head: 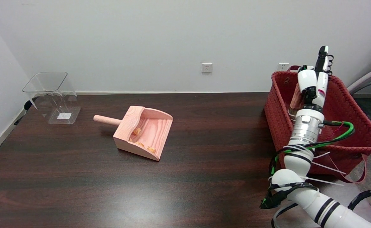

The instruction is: Place the broom into the brown storage basket.

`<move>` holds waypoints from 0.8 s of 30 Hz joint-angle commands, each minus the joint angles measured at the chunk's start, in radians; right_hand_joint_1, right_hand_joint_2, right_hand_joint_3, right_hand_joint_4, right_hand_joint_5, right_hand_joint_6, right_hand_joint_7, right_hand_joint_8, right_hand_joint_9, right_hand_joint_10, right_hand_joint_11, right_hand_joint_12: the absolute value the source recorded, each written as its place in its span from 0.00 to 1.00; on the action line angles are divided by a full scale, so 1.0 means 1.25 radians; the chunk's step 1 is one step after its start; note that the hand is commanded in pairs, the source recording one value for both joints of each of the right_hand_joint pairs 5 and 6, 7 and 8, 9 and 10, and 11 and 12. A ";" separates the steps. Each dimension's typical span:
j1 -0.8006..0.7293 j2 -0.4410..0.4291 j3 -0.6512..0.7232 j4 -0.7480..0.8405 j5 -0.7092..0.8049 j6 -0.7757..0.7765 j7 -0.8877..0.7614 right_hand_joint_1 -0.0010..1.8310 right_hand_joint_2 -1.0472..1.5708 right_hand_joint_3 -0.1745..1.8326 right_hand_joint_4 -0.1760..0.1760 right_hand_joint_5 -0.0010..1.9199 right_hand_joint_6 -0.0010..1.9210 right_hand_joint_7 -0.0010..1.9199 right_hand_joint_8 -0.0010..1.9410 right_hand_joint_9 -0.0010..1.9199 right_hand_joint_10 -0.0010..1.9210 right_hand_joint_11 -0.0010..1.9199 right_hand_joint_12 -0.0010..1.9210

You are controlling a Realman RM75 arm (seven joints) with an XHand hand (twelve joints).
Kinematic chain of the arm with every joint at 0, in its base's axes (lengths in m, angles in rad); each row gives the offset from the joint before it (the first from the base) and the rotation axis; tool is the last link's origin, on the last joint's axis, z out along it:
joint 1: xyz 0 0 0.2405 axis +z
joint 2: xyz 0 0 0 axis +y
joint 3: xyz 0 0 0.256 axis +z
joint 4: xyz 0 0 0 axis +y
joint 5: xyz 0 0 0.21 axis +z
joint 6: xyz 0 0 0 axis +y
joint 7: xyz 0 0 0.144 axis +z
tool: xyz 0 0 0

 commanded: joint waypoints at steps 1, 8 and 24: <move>-0.008 0.008 0.013 0.025 0.018 0.037 0.005 0.00 1.00 0.76 0.50 0.00 0.00 0.00 0.00 0.00 0.00 0.00 0.00; -0.008 0.020 0.010 0.057 0.014 0.030 0.001 0.00 1.00 0.78 0.50 0.00 0.00 0.00 0.00 0.00 0.00 0.00 0.00; -0.033 0.055 -0.006 0.127 0.023 0.022 0.061 0.05 0.91 0.86 0.50 0.00 0.00 0.00 0.00 0.00 0.00 0.00 0.00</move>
